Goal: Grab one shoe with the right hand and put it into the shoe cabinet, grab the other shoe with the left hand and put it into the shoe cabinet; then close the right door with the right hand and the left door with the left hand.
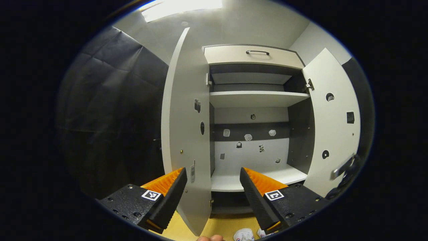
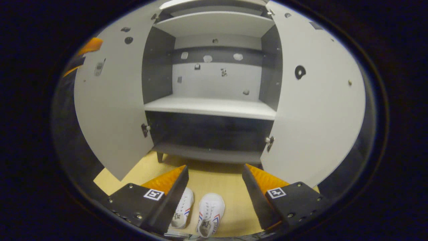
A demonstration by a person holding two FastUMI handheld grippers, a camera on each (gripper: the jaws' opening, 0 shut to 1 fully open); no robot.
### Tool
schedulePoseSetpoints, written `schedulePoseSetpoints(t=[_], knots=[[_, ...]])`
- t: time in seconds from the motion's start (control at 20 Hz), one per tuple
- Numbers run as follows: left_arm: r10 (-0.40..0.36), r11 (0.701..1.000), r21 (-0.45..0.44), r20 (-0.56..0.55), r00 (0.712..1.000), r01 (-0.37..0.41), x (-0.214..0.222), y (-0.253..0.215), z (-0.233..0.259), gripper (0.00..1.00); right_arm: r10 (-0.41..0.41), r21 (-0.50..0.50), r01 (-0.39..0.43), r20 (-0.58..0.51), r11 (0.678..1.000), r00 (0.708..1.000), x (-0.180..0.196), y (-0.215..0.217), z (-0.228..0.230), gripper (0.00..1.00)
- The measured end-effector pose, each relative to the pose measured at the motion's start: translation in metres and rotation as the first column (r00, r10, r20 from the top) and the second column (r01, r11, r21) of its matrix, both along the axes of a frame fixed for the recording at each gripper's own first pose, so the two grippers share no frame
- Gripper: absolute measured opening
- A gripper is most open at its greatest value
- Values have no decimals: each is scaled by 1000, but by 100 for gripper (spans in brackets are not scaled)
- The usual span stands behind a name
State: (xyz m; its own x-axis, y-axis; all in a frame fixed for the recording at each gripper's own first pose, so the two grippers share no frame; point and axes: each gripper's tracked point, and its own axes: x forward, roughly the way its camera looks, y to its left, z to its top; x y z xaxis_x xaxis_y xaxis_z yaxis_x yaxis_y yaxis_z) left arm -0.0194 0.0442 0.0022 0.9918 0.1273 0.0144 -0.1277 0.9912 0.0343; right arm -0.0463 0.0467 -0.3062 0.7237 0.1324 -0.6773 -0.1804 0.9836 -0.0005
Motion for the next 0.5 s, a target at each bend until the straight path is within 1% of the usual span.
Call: schedulePoseSetpoints(t=[0.05,0.1,0.2,0.25,0.3,0.35,0.5], knots=[[5,1000,3,-2,1000,-5,0,2,0,97,2,3,-2,-57,1000,998,-9,1,-20,92],[11,1000,6,-3,1000,-11,0,4,-1,96,5,5,-5,-111,1000,994,-19,3,-42,87],[16,1000,9,-8,1000,-16,0,7,-3,96,9,-1,-9,-229,1000,973,-40,3,-82,81],[14,1000,11,-12,1000,-14,-2,7,-5,95,8,7,-6,-280,1000,960,-48,4,-99,69],[13,1000,15,-12,1000,-13,-2,7,-5,95,3,12,1,-335,1000,942,-58,5,-117,67],[15,1000,19,-11,1000,-14,-2,7,-5,95,-2,15,9,-383,1000,924,-66,4,-129,72],[18,999,34,-15,1000,-18,-2,7,-6,94,7,8,-4,-470,1000,883,-91,4,-165,73]])
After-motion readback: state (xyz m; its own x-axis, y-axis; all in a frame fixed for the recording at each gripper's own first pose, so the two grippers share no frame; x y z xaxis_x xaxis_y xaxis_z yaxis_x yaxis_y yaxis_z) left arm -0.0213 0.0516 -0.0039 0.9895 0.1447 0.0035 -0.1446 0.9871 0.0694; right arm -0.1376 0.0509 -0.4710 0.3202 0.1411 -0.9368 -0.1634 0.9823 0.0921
